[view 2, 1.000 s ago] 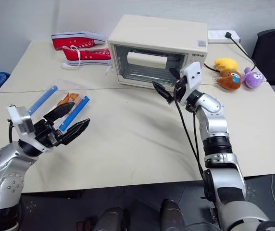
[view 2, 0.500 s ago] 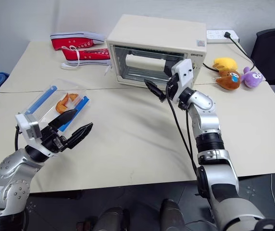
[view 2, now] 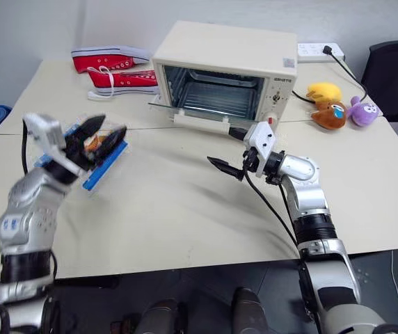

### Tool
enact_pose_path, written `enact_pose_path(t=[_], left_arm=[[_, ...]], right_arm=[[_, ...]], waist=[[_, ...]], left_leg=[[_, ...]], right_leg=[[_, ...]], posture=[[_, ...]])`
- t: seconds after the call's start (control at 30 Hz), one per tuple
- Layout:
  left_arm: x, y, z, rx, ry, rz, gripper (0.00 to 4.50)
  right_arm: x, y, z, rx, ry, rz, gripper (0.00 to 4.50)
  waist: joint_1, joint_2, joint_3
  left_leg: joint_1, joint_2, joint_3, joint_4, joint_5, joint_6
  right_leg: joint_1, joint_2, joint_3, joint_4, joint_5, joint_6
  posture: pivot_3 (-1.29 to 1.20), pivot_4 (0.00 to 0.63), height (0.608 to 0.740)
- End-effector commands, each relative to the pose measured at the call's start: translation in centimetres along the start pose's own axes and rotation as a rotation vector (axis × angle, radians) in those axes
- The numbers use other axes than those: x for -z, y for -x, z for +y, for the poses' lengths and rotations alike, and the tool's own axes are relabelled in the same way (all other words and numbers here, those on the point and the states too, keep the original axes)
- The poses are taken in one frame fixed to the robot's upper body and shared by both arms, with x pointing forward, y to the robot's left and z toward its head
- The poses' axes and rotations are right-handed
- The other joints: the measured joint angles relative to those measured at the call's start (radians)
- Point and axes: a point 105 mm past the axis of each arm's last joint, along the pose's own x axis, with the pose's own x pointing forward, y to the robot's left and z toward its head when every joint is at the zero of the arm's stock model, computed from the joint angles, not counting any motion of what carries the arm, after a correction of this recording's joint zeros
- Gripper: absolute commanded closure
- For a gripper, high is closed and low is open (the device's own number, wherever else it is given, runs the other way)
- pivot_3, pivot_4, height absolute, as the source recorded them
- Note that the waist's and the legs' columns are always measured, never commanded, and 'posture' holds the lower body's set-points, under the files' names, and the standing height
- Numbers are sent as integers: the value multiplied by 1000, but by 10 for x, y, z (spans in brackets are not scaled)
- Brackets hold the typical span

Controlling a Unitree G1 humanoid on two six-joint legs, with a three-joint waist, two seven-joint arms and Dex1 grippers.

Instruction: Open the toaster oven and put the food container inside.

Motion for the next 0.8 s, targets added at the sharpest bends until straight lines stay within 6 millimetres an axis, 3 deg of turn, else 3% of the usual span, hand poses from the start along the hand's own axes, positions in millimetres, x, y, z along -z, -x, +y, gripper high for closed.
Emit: enact_pose_path(t=[0.03, 0.27, 0.57, 0.8], left_arm=[[-2, -30, 5, 7, -63, -10, 2428], [1, -82, 24, -66, -100, 18, 4417], [20, -103, 3, 55, -62, 85, 4466], [27, -104, -12, 189, -55, 137, 4466]], right_arm=[[-19, -8, 1, -14, 67, -64, 0], [-16, -2, -2, 25, 88, -53, 0], [-13, 17, 11, 35, 116, -40, 0], [6, 62, 25, 75, 123, 68, 0]], waist=[[-1, 0, 0], [-12, -1, 0], [-10, -1, 1], [17, -2, 1]], left_leg=[[0, 0, 0, 0, 0, 0], [0, 0, 1, -1, 0, 0], [-1, 0, 1, -1, 0, 0], [-2, -1, 1, 1, 0, 0]], right_leg=[[-1, 0, -1, 0, 0, 0], [-1, 0, -3, 0, 0, 0], [-1, 0, -3, 0, 0, 0], [-1, -1, -3, 0, 0, 0]], posture=[[0, 150, 740], [0, 150, 740], [0, 150, 740], [0, 150, 740]])
